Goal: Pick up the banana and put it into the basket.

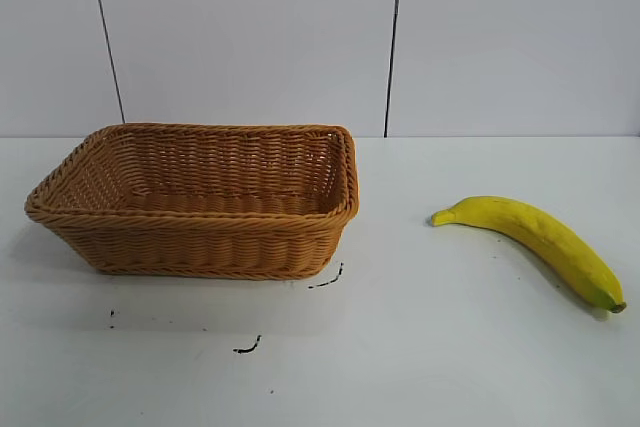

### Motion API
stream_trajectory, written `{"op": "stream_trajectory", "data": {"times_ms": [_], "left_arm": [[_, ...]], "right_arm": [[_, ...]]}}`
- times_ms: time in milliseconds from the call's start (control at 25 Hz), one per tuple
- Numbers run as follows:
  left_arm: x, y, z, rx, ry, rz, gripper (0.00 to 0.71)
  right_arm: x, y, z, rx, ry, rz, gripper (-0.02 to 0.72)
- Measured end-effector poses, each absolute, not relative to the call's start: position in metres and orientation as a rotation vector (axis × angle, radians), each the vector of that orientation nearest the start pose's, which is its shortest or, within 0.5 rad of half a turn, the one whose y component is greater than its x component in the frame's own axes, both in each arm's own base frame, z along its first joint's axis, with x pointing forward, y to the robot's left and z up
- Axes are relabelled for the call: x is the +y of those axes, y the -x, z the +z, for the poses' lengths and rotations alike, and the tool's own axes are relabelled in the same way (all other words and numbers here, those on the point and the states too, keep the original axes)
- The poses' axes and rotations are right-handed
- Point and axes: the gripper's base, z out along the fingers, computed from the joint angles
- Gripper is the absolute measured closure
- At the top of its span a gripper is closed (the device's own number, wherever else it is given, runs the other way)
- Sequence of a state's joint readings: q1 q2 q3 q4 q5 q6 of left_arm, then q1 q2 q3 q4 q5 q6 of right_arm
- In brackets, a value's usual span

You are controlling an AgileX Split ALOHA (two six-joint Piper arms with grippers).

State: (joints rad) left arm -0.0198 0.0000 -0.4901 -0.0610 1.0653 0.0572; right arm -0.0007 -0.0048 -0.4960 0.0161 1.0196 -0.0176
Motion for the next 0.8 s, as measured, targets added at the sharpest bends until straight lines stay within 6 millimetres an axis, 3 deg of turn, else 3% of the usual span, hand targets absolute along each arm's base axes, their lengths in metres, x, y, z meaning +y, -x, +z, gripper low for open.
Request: {"op": "stream_trajectory", "data": {"times_ms": [520, 680, 800], "left_arm": [[-0.005, 0.004, 0.274, 2.056, -0.082, -0.05, 0.015], [-0.005, 0.004, 0.274, 2.056, -0.082, -0.05, 0.015], [-0.005, 0.004, 0.274, 2.056, -0.082, -0.05, 0.015]], "right_arm": [[0.001, 0.001, 0.28, 2.017, 0.017, 0.008, 0.071], [0.001, -0.016, 0.292, 2.104, 0.017, 0.009, 0.071], [0.001, -0.041, 0.308, 2.203, 0.017, 0.01, 0.071]]}}
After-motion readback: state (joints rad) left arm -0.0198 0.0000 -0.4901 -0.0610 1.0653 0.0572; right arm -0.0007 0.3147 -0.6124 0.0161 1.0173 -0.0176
